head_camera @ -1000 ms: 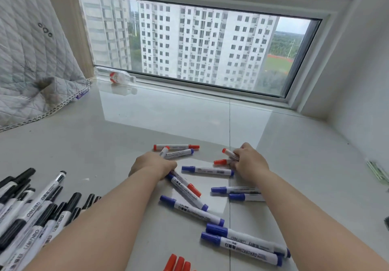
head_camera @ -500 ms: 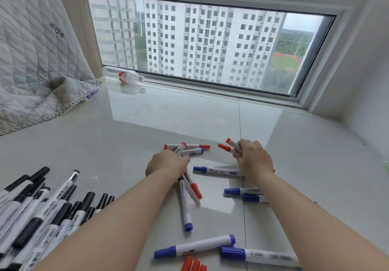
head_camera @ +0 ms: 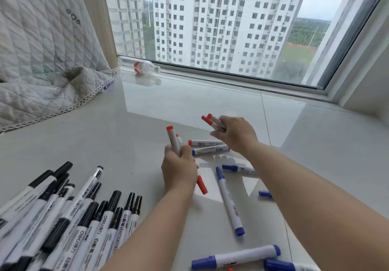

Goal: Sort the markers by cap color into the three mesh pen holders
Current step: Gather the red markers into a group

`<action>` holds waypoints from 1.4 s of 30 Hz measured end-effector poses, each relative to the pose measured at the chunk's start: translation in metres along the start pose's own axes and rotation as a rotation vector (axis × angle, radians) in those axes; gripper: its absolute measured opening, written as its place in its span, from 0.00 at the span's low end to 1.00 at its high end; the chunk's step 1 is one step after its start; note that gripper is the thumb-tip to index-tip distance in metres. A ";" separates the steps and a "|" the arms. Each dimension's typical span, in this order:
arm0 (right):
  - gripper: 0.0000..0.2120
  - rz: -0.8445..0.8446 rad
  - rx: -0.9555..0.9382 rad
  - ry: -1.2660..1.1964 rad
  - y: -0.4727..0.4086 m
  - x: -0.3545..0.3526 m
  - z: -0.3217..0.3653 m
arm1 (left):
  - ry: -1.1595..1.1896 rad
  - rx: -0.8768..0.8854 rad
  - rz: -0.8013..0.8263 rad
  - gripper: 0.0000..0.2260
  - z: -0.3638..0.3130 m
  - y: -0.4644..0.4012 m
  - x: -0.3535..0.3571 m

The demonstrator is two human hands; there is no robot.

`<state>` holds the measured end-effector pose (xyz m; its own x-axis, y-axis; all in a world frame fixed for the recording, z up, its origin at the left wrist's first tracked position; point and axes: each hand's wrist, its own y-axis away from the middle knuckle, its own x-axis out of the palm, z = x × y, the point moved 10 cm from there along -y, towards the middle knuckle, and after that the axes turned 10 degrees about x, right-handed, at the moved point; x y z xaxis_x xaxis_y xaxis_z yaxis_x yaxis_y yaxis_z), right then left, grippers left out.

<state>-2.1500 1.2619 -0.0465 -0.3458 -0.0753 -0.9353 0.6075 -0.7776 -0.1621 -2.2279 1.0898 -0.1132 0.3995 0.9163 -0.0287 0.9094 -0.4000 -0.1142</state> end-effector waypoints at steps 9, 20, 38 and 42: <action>0.14 0.171 -0.009 0.172 -0.015 0.049 0.020 | -0.087 0.083 0.002 0.05 0.003 -0.004 0.002; 0.08 -0.170 -0.002 -0.050 0.084 -0.091 0.008 | 0.007 -0.043 0.106 0.07 -0.012 0.012 -0.011; 0.14 0.352 0.462 -0.212 0.324 -0.040 -0.050 | -0.851 0.152 0.523 0.14 -0.035 0.177 -0.092; 0.18 0.308 0.606 -0.224 0.349 -0.028 -0.066 | -0.846 0.150 0.562 0.24 -0.032 0.192 -0.088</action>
<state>-1.8807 1.0340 -0.0979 -0.4008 -0.4230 -0.8127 0.2198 -0.9055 0.3629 -2.0850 0.9321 -0.1004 0.4980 0.3339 -0.8003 0.5690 -0.8223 0.0110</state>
